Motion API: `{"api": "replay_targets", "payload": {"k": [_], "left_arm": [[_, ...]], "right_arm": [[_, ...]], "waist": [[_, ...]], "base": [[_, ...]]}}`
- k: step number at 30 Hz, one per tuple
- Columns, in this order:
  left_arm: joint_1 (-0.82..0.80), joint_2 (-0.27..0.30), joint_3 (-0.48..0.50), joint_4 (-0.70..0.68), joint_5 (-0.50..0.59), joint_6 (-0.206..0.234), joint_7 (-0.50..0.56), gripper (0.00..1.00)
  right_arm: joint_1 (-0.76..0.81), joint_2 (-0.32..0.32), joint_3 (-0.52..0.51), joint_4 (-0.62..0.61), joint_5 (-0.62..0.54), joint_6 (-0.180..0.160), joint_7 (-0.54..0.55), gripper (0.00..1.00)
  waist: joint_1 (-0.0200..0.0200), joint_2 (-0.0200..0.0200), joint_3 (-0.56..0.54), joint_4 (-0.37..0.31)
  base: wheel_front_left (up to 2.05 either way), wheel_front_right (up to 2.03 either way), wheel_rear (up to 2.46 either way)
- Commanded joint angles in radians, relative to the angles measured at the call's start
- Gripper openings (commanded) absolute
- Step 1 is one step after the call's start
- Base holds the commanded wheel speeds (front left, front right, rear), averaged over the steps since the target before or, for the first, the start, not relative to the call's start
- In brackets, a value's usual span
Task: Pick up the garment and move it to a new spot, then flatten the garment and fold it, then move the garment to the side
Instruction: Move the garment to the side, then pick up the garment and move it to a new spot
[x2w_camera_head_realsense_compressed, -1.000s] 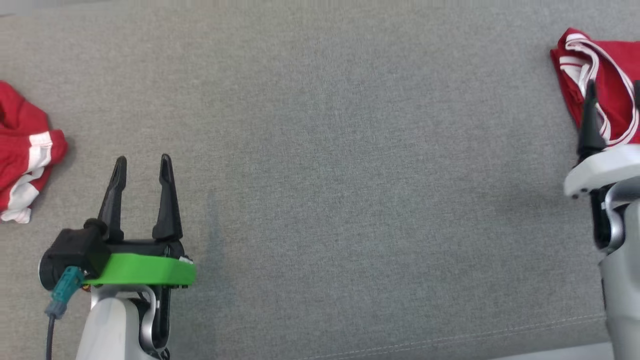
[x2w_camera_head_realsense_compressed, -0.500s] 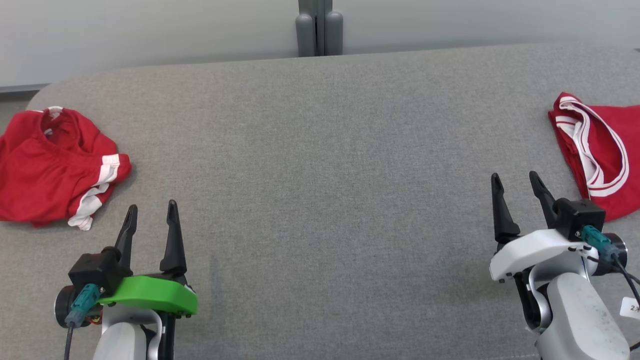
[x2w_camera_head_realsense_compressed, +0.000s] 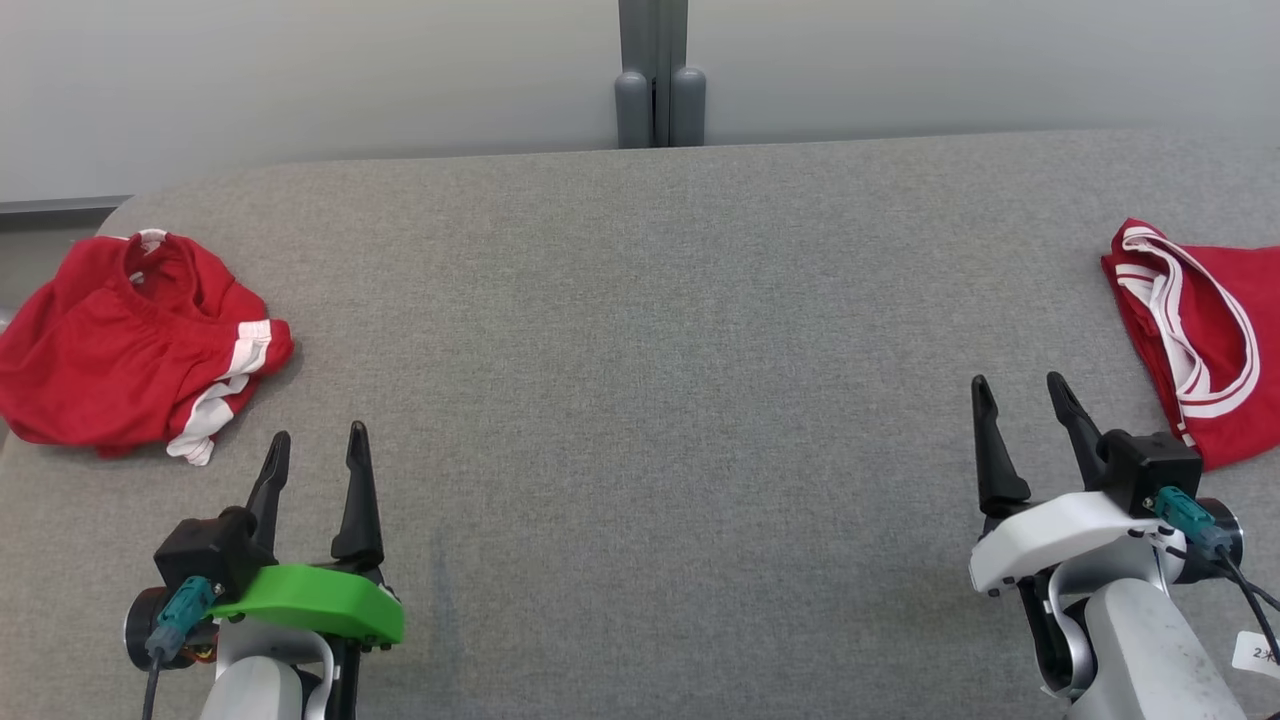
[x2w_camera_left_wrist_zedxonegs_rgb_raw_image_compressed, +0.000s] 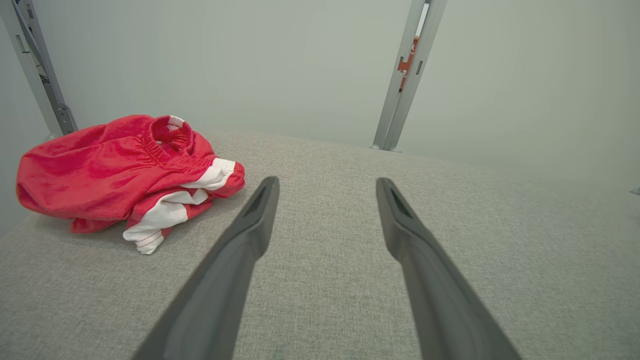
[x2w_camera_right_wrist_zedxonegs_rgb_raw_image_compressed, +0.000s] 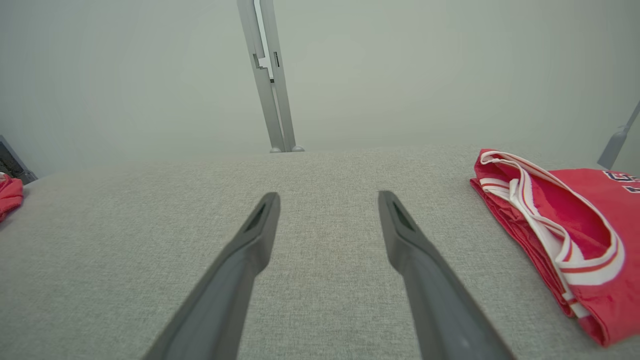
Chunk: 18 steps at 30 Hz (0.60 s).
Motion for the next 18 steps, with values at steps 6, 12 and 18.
{"api": "replay_targets", "payload": {"k": [6, 12, 18], "left_arm": [[-0.007, 0.002, 0.001, 0.007, 0.001, 0.001, 0.000, 1.00], [-0.008, 0.002, 0.007, 0.005, 0.010, 0.000, 0.000, 1.00], [-0.012, 0.002, 0.010, 0.004, 0.013, 0.003, 0.000, 1.00]], "right_arm": [[0.020, 0.010, -0.011, -0.009, 0.017, -0.001, 0.011, 1.00], [0.027, 0.016, -0.019, -0.004, 0.017, -0.001, 0.009, 1.00], [0.028, 0.017, -0.025, -0.016, 0.014, -0.001, 0.015, 1.00]], "waist": [[0.0000, 0.0000, 0.002, 0.001], [0.0000, 0.0000, 0.002, 0.005], [0.0000, 0.0000, -0.002, 0.027]], "base": [[0.00, 0.00, 0.00], [0.00, 0.00, 0.00], [0.00, 0.00, 0.00]]}}
